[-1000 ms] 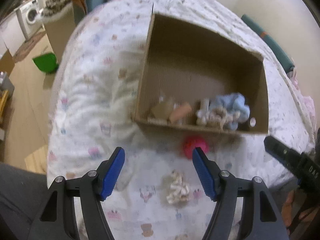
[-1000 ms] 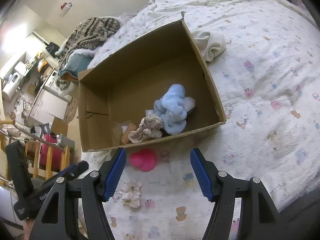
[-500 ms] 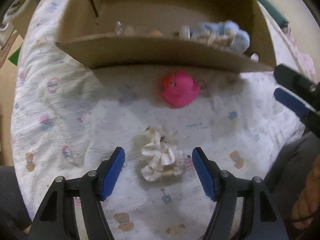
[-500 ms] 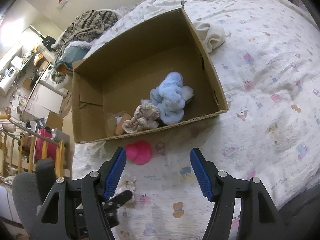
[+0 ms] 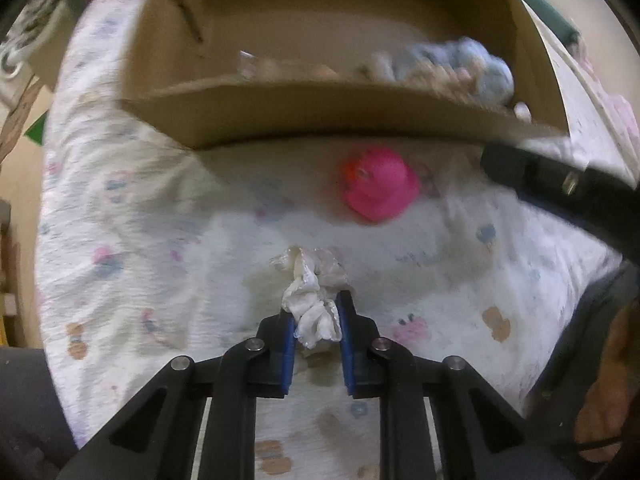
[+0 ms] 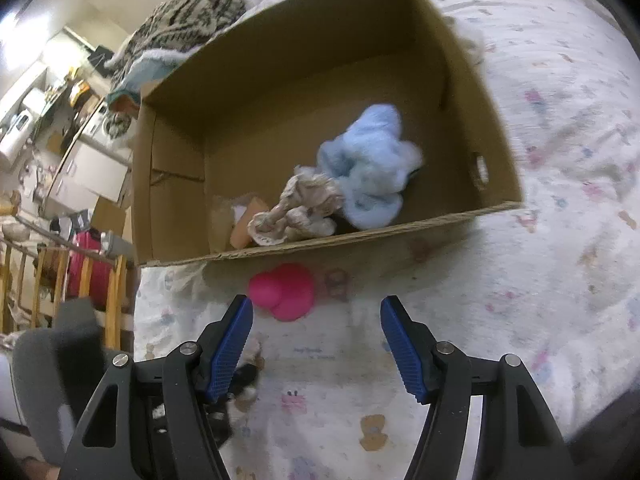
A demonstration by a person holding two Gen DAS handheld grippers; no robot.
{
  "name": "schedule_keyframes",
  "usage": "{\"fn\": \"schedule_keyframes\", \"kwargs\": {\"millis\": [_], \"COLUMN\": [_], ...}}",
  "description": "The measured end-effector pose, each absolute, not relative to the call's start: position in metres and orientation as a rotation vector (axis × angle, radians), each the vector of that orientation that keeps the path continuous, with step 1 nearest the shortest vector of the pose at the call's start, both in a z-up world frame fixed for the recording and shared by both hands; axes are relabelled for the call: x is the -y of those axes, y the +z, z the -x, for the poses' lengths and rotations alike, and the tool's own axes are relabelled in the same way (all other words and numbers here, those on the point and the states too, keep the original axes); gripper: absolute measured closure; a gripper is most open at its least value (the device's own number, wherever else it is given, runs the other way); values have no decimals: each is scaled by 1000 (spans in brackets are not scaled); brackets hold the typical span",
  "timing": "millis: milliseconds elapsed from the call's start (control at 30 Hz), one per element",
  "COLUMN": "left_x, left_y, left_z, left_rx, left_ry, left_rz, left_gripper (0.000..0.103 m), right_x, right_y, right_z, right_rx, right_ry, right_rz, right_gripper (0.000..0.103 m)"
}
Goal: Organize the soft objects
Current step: 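Grasp the white crumpled cloth with the left gripper and lift it, then grasp the pink rubber duck with the right gripper while the left gripper holds the cloth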
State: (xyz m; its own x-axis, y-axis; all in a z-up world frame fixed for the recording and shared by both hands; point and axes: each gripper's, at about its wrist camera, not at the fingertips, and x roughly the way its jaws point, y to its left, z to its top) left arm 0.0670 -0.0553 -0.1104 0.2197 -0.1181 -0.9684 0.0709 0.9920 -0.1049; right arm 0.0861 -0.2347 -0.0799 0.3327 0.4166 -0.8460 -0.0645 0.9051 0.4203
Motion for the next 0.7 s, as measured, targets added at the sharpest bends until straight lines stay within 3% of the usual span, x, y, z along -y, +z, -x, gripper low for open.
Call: {"fn": "schedule_keyframes", "kwargs": {"millis": [133, 700], "left_x": [36, -11], "left_y": [-95, -66], "left_z": [-68, -79], "left_rx": [-1280, -1180], "left_ry": [-26, 123], "left_rz": [47, 125], "left_gripper": [86, 86], "right_x": [221, 174], "right_y": [-89, -125], "right_z": [-93, -119], "right_rx": [-1214, -1244], "right_ry": [332, 326], "right_rz": [-291, -168], "right_gripper": [19, 19]}}
